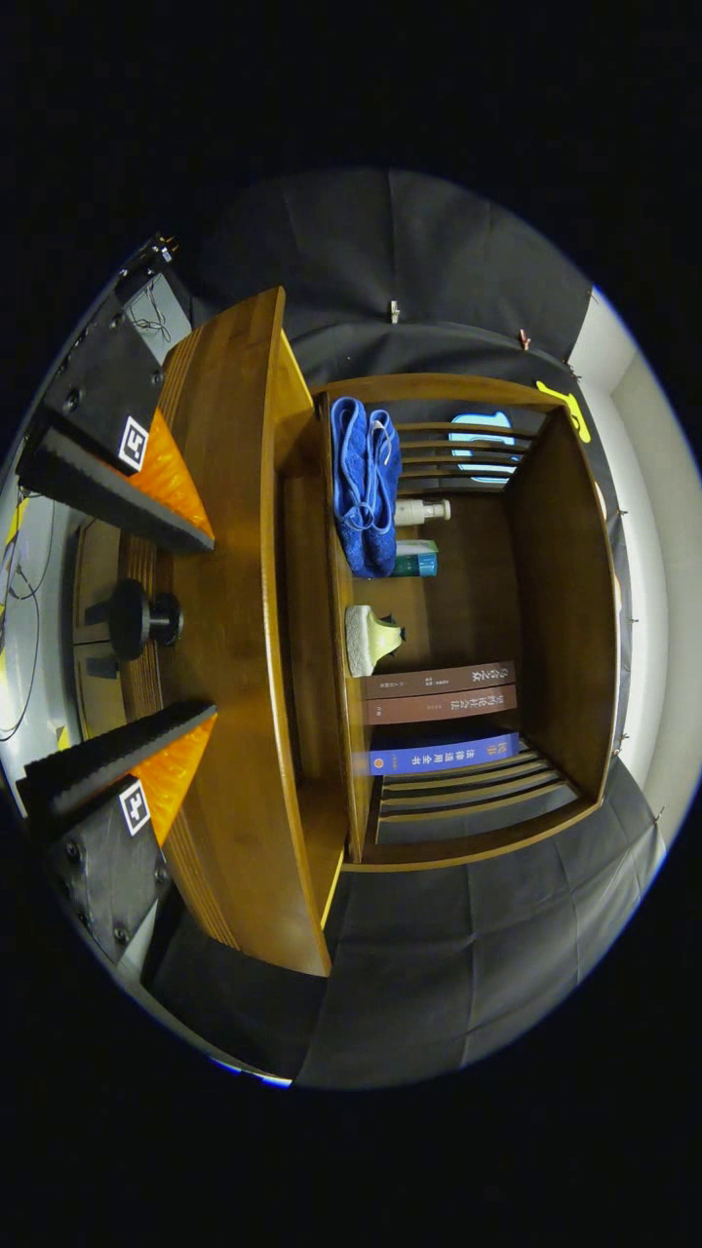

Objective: Pull open the drawer, take out the items inside it, and place them on the countertop above the cabinet.

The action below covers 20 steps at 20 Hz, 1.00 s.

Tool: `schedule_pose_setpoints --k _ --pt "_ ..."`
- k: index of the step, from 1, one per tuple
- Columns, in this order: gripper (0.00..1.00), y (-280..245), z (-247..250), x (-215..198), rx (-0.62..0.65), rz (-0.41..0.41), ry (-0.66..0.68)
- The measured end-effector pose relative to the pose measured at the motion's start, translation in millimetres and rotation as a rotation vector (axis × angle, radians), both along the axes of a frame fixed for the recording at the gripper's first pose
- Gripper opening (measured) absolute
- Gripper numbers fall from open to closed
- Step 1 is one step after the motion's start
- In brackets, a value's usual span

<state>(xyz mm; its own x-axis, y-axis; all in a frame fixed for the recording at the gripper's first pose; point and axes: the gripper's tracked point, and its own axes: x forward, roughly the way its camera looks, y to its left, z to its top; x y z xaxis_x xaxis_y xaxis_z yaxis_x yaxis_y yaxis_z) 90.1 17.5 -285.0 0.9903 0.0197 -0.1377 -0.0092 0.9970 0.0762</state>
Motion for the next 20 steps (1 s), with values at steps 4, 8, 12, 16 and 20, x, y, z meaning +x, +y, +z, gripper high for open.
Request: schedule_pose_setpoints --k 4,8,12,16,20 --pt "0.99 0 0 27 -0.006 0.002 0.019" --pt "0.99 1 -1 56 -0.027 0.005 0.032" --pt "0.99 2 -2 83 -0.066 0.018 0.057" --pt "0.99 2 -2 111 -0.041 0.034 0.058" --pt "0.99 2 -1 133 -0.017 0.043 0.068"
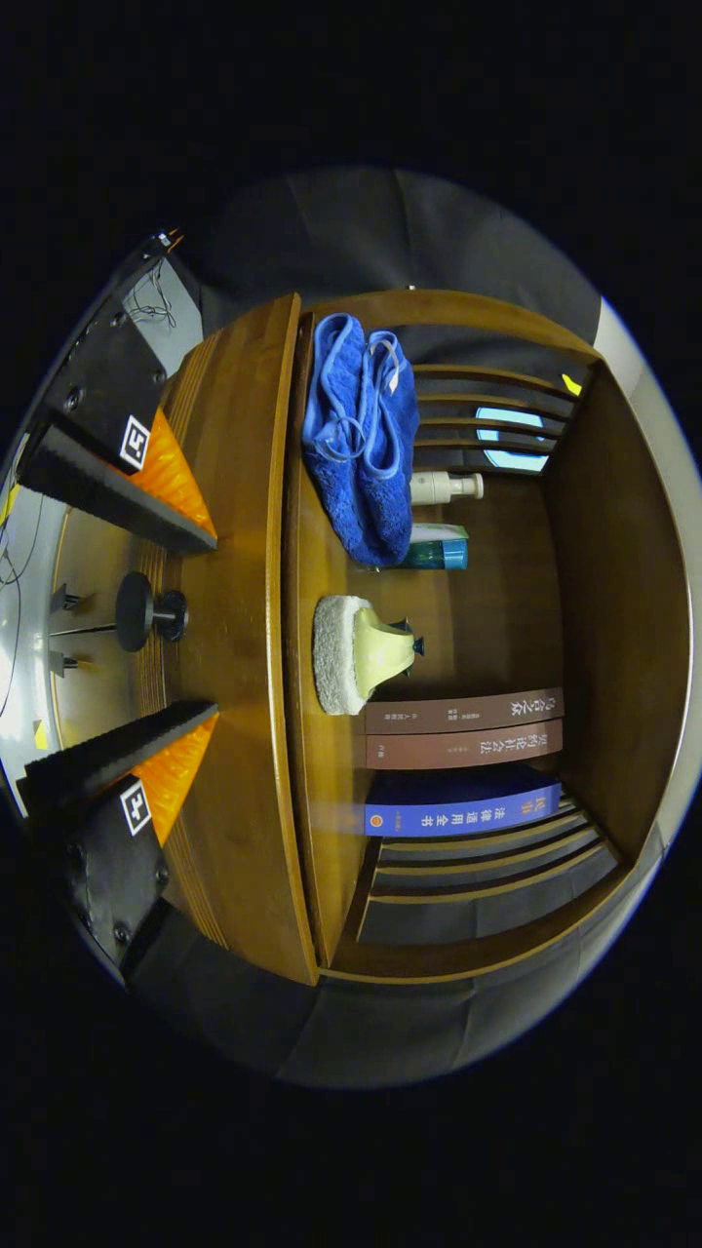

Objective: Pull open the drawer, take out the items inside it, and place them on the countertop above the cabinet.

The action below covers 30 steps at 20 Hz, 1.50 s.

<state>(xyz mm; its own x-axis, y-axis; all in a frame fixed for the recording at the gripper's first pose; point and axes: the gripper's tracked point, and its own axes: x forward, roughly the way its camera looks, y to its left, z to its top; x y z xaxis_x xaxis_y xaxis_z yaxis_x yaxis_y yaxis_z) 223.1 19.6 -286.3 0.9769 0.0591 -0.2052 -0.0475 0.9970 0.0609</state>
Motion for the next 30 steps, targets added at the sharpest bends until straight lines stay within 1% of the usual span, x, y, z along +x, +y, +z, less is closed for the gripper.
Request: schedule_pose_setpoints --k 4,7,9,12,15,19,22,24,26,30 --pt "0.97 -4 3 4 0.026 -0.029 -0.036" --pt "0.98 -4 2 4 0.035 -0.037 -0.020" --pt "0.98 -3 2 2 0.029 -0.039 0.015" --pt "1.00 -4 19 -8 -0.004 -0.035 0.028" --pt "1.00 -8 56 -27 -0.007 -0.043 -0.013" --pt "0.99 -18 109 -58 0.048 -0.054 -0.078" --pt "0.99 -25 150 -79 0.059 -0.043 -0.098" --pt "0.99 -26 184 -90 0.079 -0.029 -0.149" --pt "0.99 -29 214 -105 0.059 -0.019 -0.175" --pt "0.99 -25 259 -123 0.015 0.001 -0.189"
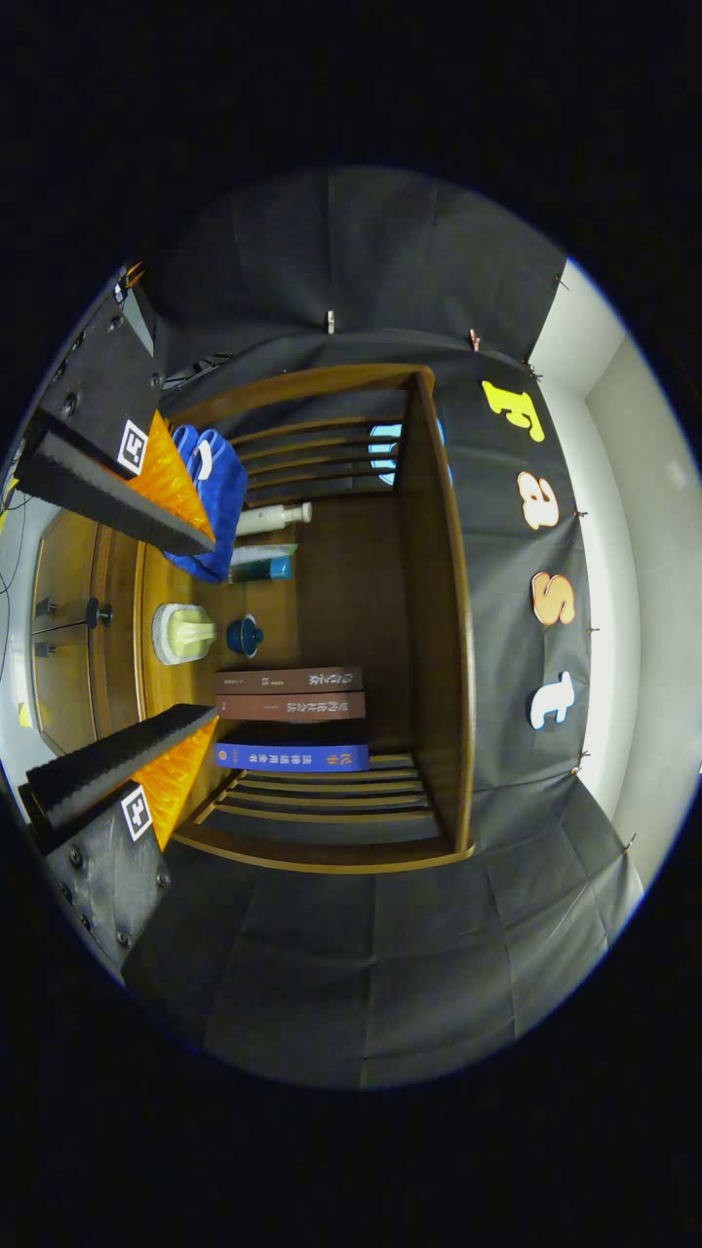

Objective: Pull open the drawer, take out the items inside it, and place them on the countertop above the cabinet.

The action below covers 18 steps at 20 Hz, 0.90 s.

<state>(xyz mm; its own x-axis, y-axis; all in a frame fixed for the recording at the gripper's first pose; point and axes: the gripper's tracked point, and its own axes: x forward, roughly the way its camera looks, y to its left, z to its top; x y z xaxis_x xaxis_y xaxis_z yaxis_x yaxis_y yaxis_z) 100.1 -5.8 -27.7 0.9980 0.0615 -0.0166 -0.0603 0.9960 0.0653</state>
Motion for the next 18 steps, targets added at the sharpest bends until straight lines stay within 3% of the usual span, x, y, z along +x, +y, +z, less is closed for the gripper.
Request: schedule_pose_setpoints --k 6,18 --pt "1.00 5 34 -11 -0.006 0.018 -0.030" --pt "1.00 7 31 -9 -0.010 0.034 -0.013"
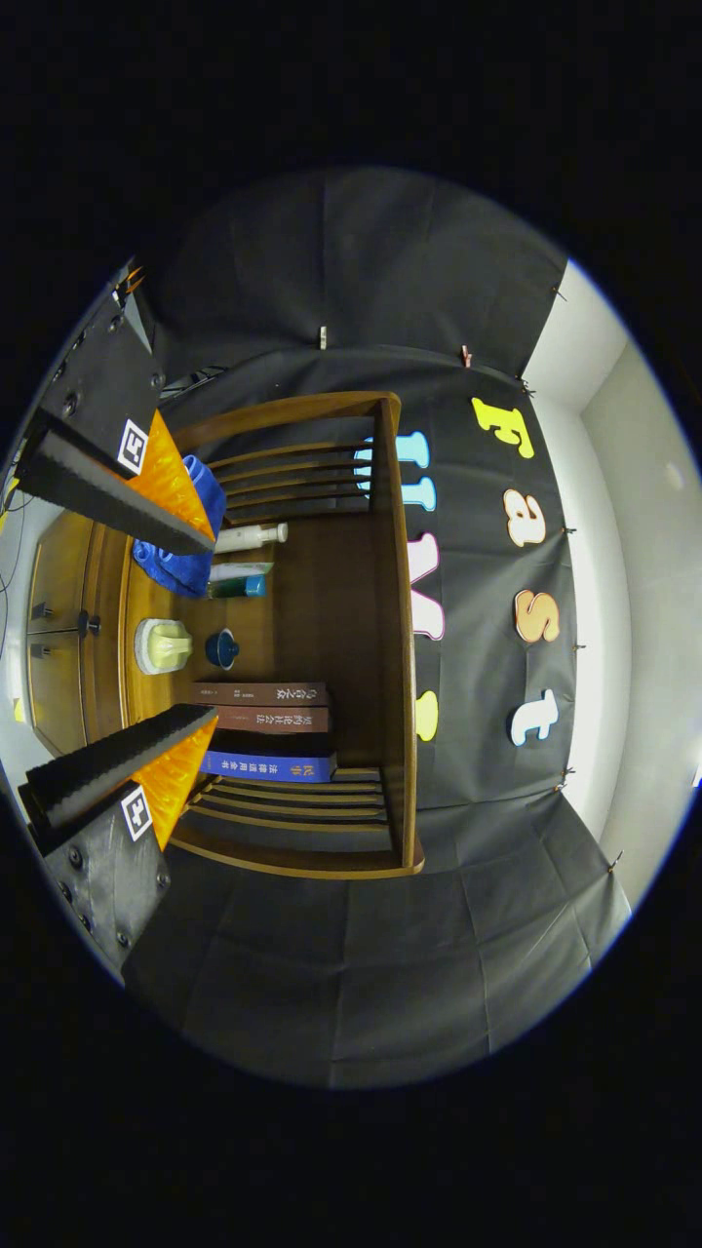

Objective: Pull open the drawer, take out the items inside it, and place them on the countertop above the cabinet.

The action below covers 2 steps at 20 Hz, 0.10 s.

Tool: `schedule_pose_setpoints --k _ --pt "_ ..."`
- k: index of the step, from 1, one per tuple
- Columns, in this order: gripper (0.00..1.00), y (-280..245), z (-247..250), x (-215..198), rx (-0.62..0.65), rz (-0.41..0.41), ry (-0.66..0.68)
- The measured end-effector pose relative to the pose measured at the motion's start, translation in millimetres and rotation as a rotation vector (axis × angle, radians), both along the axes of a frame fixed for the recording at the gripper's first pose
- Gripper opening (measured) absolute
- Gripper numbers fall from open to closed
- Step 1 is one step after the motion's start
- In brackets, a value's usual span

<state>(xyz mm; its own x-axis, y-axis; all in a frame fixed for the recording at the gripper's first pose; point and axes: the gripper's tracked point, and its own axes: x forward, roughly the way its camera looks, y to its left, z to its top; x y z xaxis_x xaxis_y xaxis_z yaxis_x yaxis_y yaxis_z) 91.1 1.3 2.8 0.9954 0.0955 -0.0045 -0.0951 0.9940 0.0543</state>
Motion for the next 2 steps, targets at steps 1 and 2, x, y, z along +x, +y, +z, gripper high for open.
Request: schedule_pose_setpoints --k 1,2 --pt "1.00 0.2 0.1 0.0 -0.001 0.000 0.000" --pt "1.00 -0.1 -0.2 -0.1 -0.002 0.001 0.001"
